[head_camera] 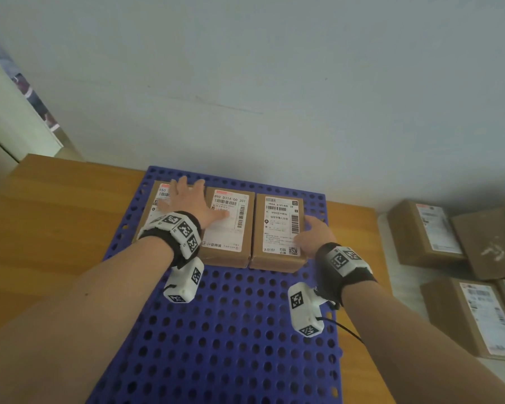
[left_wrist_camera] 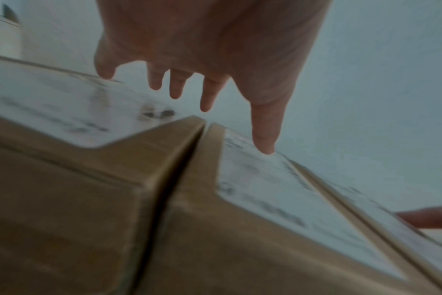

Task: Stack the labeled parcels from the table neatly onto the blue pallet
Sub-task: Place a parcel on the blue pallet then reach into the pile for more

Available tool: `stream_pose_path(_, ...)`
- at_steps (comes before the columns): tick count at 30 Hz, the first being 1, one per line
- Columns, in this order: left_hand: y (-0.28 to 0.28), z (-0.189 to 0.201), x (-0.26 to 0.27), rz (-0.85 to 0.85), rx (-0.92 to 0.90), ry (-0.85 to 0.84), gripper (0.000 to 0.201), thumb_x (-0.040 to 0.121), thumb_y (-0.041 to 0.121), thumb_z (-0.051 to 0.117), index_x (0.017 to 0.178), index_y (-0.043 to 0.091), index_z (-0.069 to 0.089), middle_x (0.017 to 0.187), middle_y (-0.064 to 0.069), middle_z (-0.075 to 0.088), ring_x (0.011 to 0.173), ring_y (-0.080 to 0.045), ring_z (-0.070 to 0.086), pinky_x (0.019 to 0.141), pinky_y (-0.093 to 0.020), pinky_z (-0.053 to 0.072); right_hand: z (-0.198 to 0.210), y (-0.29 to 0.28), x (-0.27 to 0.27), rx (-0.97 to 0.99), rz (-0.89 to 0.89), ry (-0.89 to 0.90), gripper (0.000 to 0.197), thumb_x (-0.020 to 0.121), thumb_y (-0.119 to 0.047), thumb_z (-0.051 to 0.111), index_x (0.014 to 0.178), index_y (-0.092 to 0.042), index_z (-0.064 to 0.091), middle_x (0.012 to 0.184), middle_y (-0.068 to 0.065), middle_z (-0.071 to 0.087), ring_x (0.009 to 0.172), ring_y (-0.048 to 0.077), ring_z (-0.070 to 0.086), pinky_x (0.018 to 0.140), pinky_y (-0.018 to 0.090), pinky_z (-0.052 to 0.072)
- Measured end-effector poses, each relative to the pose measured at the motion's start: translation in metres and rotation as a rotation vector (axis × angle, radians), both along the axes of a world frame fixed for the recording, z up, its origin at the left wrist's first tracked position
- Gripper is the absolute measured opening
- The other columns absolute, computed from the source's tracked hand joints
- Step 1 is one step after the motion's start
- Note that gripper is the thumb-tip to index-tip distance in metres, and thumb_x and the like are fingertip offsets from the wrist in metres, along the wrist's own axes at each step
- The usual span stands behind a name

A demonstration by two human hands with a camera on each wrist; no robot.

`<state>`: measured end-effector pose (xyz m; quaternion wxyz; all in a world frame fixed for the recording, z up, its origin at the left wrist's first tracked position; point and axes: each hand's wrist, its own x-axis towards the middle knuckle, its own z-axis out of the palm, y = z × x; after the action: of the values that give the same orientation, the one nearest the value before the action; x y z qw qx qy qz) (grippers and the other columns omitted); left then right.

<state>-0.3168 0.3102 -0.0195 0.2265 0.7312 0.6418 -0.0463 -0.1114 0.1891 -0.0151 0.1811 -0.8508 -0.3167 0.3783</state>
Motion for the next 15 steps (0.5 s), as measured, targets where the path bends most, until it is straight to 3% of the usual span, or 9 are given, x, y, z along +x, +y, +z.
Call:
stream_pose_path(5, 0.011, -0.012, -0.028, 0.082, -0.043, 0.032, 0.113, 0.065, 0.074, 0.062, 0.151, 0.029, 0.003, 0.158, -0.007, -0.015, 0.145, -0.032, -0.012, 0.111, -0.065, 0.009, 0.005, -0.001, -0.004, -0.017, 0.019, -0.041, 0.057, 0.091, -0.009, 0.045, 0.145, -0.020, 0.031, 0.130, 0.004, 0.058, 0.105, 0.023, 0.063, 0.081, 0.033, 0.055)
stream_pose_path(8, 0.017, -0.017, -0.028, 0.056, -0.033, 0.041, 0.113, 0.063, 0.074, 0.064, 0.151, 0.030, 0.007, 0.158, -0.010, -0.012, 0.144, -0.037, -0.009, 0.113, -0.060, 0.013, 0.006, -0.001, -0.007, -0.010, 0.021, -0.080, 0.062, 0.091, -0.007, 0.044, 0.149, -0.023, 0.025, 0.127, 0.004, 0.059, 0.099, 0.022, 0.064, 0.075, 0.031, 0.055)
stream_pose_path(15, 0.022, -0.025, -0.032, -0.035, -0.005, 0.067, 0.112, 0.062, 0.072, 0.066, 0.150, 0.029, 0.012, 0.158, -0.012, -0.003, 0.144, -0.037, -0.001, 0.113, -0.060, 0.014, 0.009, -0.008, -0.007, -0.011, 0.004, -0.109, 0.061, 0.091, -0.006, 0.043, 0.148, -0.021, 0.028, 0.139, 0.006, 0.050, 0.108, 0.025, 0.060, 0.084, 0.034, 0.054)
